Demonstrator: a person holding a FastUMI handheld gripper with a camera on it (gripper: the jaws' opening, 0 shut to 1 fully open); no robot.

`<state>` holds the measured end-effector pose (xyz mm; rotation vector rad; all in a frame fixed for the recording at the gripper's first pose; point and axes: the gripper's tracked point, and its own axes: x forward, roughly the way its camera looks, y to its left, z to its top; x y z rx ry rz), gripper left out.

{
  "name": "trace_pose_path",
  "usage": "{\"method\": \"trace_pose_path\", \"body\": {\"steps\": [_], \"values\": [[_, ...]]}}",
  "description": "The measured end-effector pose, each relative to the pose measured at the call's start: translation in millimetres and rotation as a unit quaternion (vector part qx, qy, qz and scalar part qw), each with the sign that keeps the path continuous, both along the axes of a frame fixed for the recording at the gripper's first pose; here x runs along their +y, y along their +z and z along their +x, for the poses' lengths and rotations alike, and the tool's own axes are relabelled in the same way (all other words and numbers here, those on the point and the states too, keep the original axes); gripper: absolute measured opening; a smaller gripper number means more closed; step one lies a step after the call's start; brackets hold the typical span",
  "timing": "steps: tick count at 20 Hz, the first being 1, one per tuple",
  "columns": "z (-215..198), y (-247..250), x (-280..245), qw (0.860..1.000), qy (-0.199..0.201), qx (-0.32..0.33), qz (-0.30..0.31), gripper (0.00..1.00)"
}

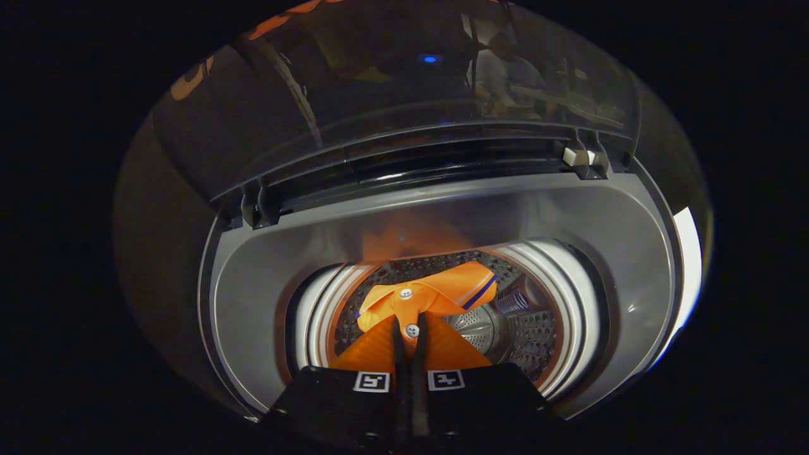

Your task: Put the clothes into the washing machine and then close the washing machine lid.

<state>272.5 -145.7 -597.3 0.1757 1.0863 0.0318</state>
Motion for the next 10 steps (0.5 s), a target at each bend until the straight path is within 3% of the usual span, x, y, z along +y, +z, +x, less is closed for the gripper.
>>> {"method": "trace_pose_path", "body": {"steps": [3, 8, 10], "values": [[-5.4, -7.2, -1.1, 1.000, 0.002, 0.019, -0.001, 0.13], [-6.8, -7.1, -3.8, 1.000, -0.002, 0.016, -0.009, 1.00], [-8.7, -5.8, -3.4, 1.000, 0.001, 0.015, -0.009, 0.99]]}}
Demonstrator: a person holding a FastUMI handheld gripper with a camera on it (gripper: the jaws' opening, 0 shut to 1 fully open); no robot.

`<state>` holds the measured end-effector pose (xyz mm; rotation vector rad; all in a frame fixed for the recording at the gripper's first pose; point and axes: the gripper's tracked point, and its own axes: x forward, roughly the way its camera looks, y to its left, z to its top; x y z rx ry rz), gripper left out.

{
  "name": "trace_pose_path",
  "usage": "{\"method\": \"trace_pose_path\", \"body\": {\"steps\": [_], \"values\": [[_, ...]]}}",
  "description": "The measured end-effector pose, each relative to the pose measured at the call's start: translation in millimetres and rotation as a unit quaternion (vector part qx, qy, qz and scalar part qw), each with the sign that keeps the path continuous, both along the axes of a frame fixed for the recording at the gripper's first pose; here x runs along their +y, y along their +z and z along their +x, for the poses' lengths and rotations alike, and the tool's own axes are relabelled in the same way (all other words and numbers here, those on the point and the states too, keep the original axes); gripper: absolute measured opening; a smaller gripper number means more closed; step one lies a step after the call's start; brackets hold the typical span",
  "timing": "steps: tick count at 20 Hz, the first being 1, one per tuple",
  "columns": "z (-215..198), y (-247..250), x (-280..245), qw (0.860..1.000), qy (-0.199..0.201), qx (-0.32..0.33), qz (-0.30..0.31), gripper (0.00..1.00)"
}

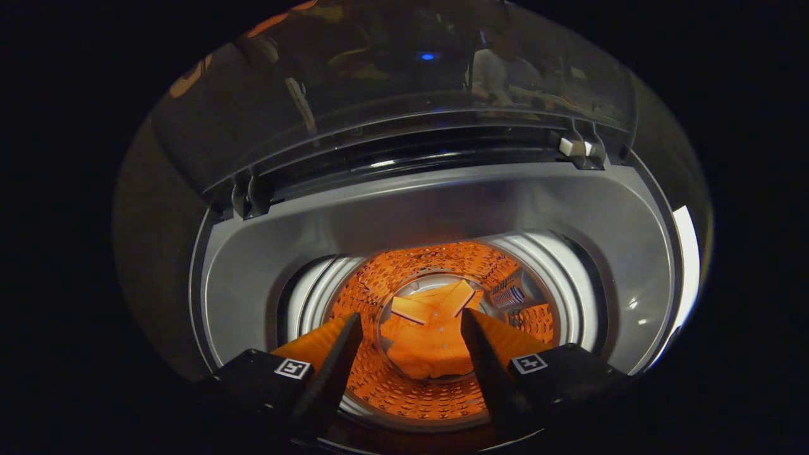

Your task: Put the clothes into the washing machine and then close the washing machine lid.

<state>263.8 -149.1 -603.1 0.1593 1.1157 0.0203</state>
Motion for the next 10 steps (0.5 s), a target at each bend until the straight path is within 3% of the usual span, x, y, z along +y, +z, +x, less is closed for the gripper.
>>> {"method": "trace_pose_path", "body": {"steps": [5, 10], "values": [[-4, 9, -5, 1.000, 0.003, -0.011, -0.010, 1.00], [-13, 56, -5, 0.999, 0.002, -0.050, -0.004, 0.99]]}}
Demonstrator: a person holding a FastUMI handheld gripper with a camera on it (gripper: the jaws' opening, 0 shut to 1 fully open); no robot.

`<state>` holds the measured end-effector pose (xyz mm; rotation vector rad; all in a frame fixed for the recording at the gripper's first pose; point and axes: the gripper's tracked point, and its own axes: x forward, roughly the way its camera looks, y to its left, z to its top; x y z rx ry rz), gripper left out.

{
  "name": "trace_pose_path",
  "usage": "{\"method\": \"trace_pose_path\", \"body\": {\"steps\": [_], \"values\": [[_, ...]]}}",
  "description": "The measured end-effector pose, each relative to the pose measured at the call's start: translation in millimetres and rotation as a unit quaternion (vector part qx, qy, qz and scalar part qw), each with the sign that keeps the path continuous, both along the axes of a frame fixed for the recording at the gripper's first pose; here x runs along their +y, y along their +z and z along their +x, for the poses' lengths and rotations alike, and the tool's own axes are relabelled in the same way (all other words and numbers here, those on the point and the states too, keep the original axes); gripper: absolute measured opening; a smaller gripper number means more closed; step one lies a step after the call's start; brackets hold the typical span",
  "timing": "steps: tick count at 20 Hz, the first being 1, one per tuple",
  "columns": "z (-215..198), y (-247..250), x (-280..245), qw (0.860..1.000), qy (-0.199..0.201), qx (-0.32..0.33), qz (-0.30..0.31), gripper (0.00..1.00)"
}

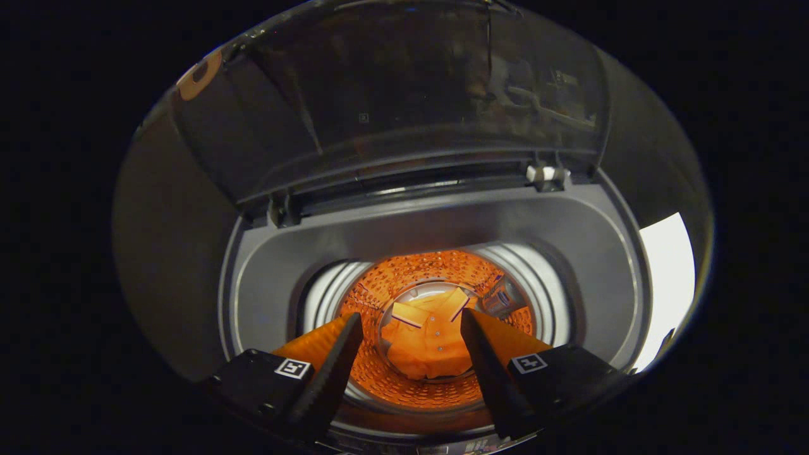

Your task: Put the clothes into the washing machine and then close the washing machine lid.

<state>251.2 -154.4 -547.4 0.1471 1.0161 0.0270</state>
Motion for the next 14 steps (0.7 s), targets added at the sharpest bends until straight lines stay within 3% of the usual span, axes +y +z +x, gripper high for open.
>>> {"method": "trace_pose_path", "body": {"steps": [5, 10, 14], "values": [[-2, 74, -2, 0.997, 0.025, -0.065, -0.033, 0.99], [24, 186, 4, 0.986, 0.019, -0.164, -0.021, 0.99], [47, 243, 9, 0.977, 0.030, -0.207, -0.028, 0.99]]}}
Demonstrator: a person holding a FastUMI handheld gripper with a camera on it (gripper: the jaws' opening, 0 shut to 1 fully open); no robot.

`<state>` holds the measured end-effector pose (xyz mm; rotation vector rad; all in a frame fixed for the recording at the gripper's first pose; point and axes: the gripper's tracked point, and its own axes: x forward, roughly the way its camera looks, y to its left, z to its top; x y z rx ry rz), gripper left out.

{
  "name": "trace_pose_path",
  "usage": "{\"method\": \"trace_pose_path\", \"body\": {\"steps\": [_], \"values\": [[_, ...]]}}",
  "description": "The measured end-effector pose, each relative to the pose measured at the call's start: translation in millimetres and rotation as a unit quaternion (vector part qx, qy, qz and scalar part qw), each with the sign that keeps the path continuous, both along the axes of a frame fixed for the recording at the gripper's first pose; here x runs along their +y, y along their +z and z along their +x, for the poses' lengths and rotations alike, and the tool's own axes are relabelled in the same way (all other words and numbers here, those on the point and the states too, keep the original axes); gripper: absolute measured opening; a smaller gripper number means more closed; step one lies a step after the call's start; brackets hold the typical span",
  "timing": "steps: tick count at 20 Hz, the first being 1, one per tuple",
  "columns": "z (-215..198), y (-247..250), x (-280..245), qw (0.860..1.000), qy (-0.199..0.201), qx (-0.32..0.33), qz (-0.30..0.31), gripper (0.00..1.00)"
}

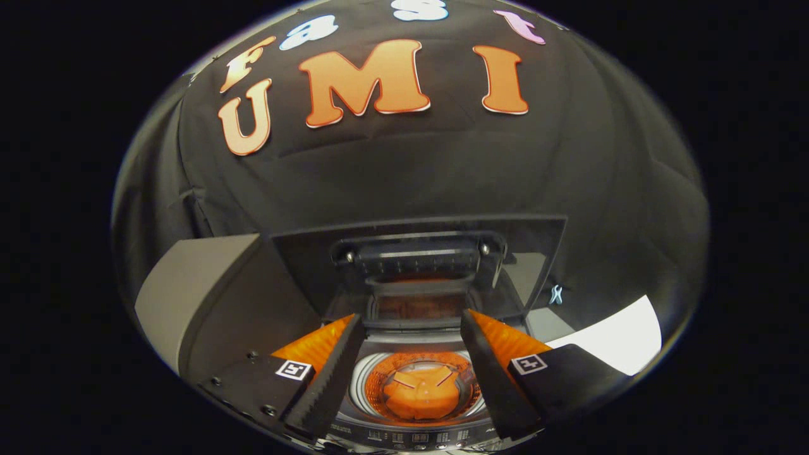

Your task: Put the clothes into the washing machine and then close the washing machine lid.

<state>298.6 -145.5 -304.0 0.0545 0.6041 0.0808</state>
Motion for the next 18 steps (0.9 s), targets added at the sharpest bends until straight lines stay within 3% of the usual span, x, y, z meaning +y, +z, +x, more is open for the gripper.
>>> {"method": "trace_pose_path", "body": {"steps": [7, 12, 15, 18], "values": [[64, 59, 9, 0.998, 0.010, -0.061, -0.007, 0.99], [114, 51, 10, 0.998, 0.007, -0.063, -0.013, 0.99], [120, 28, 6, 0.999, 0.002, -0.028, -0.015, 0.99], [122, 27, 8, 0.999, -0.002, -0.037, -0.025, 0.99]]}}
